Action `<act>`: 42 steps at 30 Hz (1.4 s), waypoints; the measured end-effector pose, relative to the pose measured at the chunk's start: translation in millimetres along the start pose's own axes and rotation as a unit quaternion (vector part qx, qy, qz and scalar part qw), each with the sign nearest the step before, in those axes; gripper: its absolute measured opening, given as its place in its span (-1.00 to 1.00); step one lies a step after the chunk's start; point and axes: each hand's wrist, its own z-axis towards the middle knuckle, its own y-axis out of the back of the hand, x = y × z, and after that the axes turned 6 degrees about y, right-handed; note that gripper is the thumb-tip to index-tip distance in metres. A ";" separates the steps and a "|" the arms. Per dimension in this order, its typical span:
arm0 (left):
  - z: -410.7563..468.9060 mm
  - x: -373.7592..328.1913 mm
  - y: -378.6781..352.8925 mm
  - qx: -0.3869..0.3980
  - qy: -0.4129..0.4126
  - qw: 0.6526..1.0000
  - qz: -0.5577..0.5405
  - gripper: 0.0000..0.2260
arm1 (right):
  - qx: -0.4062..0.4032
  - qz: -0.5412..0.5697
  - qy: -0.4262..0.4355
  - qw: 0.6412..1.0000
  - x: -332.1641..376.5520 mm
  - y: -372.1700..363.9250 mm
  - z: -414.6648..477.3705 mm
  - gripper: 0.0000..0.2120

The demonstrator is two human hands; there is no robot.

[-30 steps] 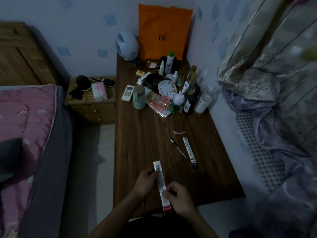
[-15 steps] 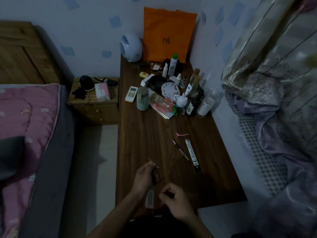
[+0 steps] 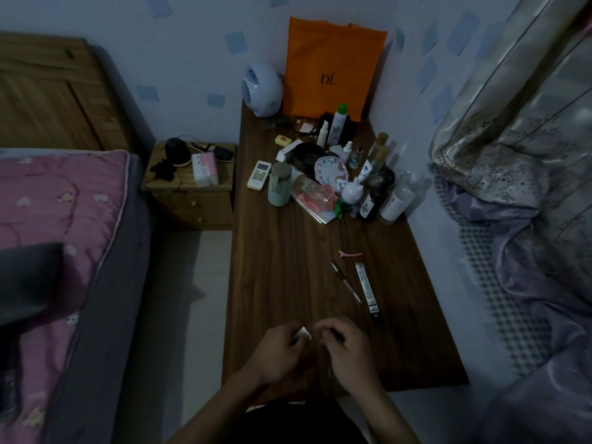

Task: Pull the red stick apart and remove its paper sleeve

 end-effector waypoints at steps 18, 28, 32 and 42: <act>-6.5 1.4 9.9 -0.010 -0.100 0.990 0.096 -0.93 | 0.023 -0.015 -0.095 0.995 -5.1 -9.3 -9.1 -0.97; -7.9 6.7 13.0 -0.007 -0.112 0.989 0.095 -0.73 | 0.035 0.067 -0.165 0.983 -11.5 -12.1 -10.4 -0.96; -9.3 6.5 13.3 0.005 -0.119 0.988 0.096 -0.81 | 0.040 0.096 -0.194 0.975 -13.3 -13.8 -11.3 -0.94; -14.2 8.9 16.7 0.023 -0.091 0.989 0.113 -0.82 | 0.031 0.266 -0.231 0.935 -13.4 -8.0 -16.6 -0.92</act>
